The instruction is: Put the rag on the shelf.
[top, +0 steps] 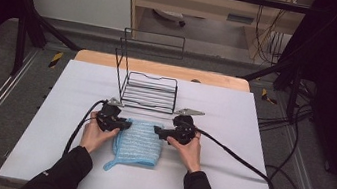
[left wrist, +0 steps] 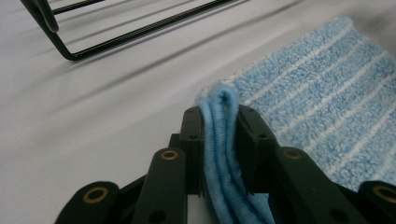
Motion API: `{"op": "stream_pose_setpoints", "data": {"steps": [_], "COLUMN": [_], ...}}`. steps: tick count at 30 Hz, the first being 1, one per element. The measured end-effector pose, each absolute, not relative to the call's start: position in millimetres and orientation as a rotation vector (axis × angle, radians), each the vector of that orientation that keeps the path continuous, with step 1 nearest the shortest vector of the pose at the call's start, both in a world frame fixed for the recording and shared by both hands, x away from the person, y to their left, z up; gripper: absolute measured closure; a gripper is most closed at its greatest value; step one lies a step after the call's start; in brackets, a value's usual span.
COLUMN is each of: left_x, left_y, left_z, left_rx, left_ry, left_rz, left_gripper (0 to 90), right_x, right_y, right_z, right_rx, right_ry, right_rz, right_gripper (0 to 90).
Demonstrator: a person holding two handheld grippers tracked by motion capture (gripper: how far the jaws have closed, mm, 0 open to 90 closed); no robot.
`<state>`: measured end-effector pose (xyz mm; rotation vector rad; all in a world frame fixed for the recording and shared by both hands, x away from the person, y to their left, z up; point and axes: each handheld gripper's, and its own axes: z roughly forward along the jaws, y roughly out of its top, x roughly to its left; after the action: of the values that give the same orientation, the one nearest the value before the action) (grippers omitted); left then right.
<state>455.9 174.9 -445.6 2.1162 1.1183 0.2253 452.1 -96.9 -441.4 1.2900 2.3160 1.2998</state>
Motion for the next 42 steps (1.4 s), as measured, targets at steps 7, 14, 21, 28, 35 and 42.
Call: {"op": "stream_pose_setpoints", "data": {"steps": [7, 14, 21, 28, 35, 42], "left_x": [456, 456, 456, 458, 458, 452], "left_y": [175, 175, 177, 180, 184, 188], "left_z": [-446, -446, -446, -445, -443, -434], "left_rx": [2.116, 2.120, 2.109, 2.086, 2.062, 2.046], "left_ry": [1.117, 1.109, 1.112, 1.127, 1.137, 1.115], "left_rz": [0.224, 0.230, 0.215, 0.168, 0.141, 0.159], "left_gripper": [73.2, 73.1, 73.1, 75.4, 78.5, 79.2], "right_x": [459, 461, 460, 461, 459, 454], "right_y": [-94, -92, -92, -93, -93, -94], "right_z": [-452, -456, -455, -453, -450, -443], "right_rx": [1.339, 1.369, 1.425, 1.469, 1.459, 1.418], "right_ry": [2.325, 2.361, 2.400, 2.415, 2.407, 2.377], "right_rz": [1.270, 1.276, 1.290, 1.308, 1.327, 1.377], "right_gripper": [36.3, 52.6, 66.6, 77.6, 80.3, 80.3]}}
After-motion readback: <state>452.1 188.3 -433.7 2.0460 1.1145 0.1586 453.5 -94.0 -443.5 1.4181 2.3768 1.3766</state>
